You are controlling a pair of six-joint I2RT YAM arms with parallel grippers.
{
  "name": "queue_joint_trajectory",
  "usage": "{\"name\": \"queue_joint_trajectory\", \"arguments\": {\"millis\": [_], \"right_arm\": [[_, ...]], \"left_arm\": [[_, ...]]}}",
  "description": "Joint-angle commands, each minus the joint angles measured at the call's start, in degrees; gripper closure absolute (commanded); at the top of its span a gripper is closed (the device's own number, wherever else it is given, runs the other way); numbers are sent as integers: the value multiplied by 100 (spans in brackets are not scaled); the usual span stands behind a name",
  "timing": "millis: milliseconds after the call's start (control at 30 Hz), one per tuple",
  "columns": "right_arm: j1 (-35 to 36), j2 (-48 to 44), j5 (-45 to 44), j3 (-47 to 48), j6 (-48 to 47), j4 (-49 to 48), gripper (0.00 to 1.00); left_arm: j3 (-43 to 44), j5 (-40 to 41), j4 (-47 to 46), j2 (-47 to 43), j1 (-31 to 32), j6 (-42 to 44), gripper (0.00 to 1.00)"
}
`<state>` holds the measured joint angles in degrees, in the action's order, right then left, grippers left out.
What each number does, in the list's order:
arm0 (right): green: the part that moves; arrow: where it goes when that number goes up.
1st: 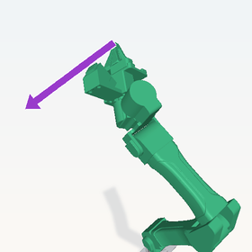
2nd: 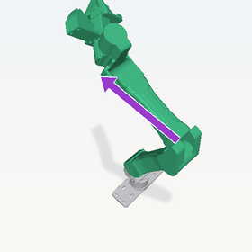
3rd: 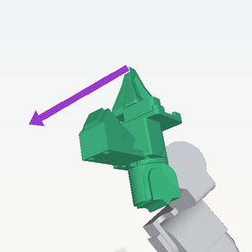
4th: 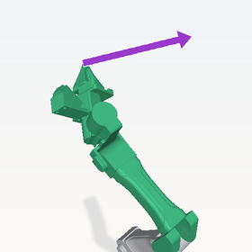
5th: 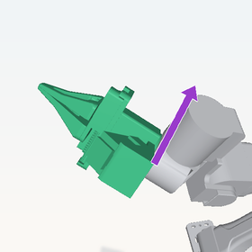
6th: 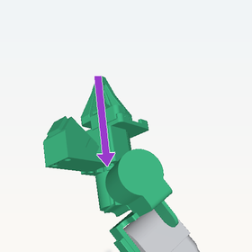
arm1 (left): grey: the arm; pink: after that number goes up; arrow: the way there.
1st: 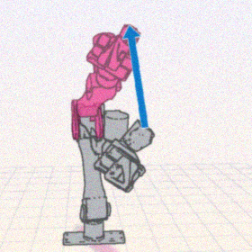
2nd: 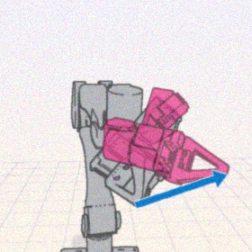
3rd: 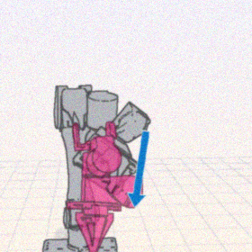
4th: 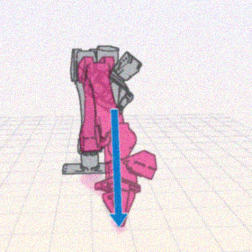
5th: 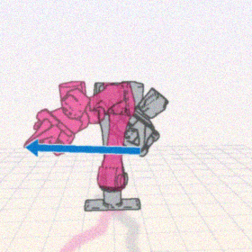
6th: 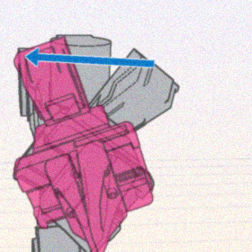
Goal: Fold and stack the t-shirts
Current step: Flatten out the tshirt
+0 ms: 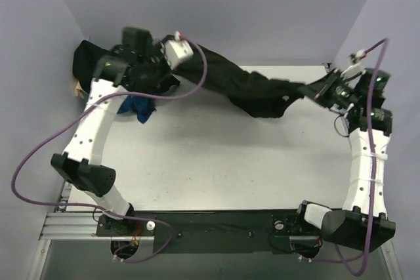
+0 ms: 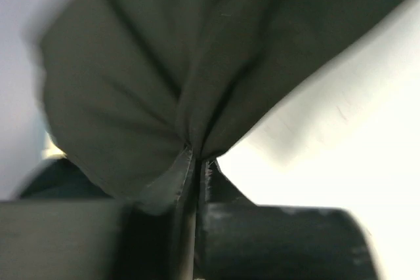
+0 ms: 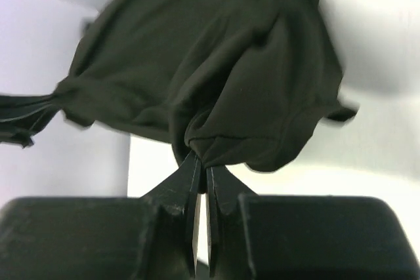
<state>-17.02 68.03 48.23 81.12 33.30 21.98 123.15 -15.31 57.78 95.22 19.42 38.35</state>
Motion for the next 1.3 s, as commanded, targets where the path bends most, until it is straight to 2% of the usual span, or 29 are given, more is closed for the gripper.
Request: {"name": "queue_joint_trajectory", "arguments": {"millis": [0,67,100,133,233,333,400,433,467,600,733,800,900,1000,1067,1167,1233,1267], "right_arm": [[453,-360,-542,-1735,-684,342,100],[471,-334,-577,-2500,-693,307,100],[471,-317,-717,-2670,-763,298,100],[471,-247,-823,-2968,-807,307,100],[471,-36,-1113,-3278,-974,325,100],[471,210,-1140,-3226,-1062,351,100],[445,289,-1245,-3103,-1124,377,100],[427,333,-1359,-3007,-1124,404,100],[358,351,-1395,-2936,-1141,473,100],[85,448,-1501,-2716,-1194,667,100],[14,431,-1474,-2672,-1256,764,100],[-3,395,-1500,-2689,-1273,808,100],[-100,308,-1614,-2751,-1291,931,100],[-232,264,-1859,-2882,-1212,1281,100],[-320,176,-2114,-3040,-1159,1519,100],[-399,-148,-2501,-3391,-1028,1643,100],[-521,-299,-2887,-3673,-914,1652,100],[-583,-377,-2985,-3874,-843,1634,95]], "left_arm": [[-2508,-587,1191,102,640,900,64],[-3380,-587,1376,49,1027,990,22],[-3873,-674,1403,6,1194,1008,9],[-4069,-727,1359,-29,1222,1017,8],[-4842,-370,676,-310,1170,789,7],[-5134,115,252,-399,1021,674,10],[-5257,501,-395,-408,863,560,19],[-5258,616,-590,-399,775,403,33],[-5232,687,-958,-355,574,349,36],[-4731,399,-1611,117,98,252,35],[-3828,231,-1543,934,62,-334,35],[-3685,-128,-1480,1199,-25,-459,33],[-4079,-542,-1786,1131,-18,144,28],[-4510,-999,-1859,1007,62,1293,27],[-4519,-992,-1832,1173,79,1621,27],[-4581,-501,-2182,1420,106,1737,28],[-4703,-185,-2349,1578,158,1851,33],[-4739,-96,-2411,1605,176,1852,42]]}}
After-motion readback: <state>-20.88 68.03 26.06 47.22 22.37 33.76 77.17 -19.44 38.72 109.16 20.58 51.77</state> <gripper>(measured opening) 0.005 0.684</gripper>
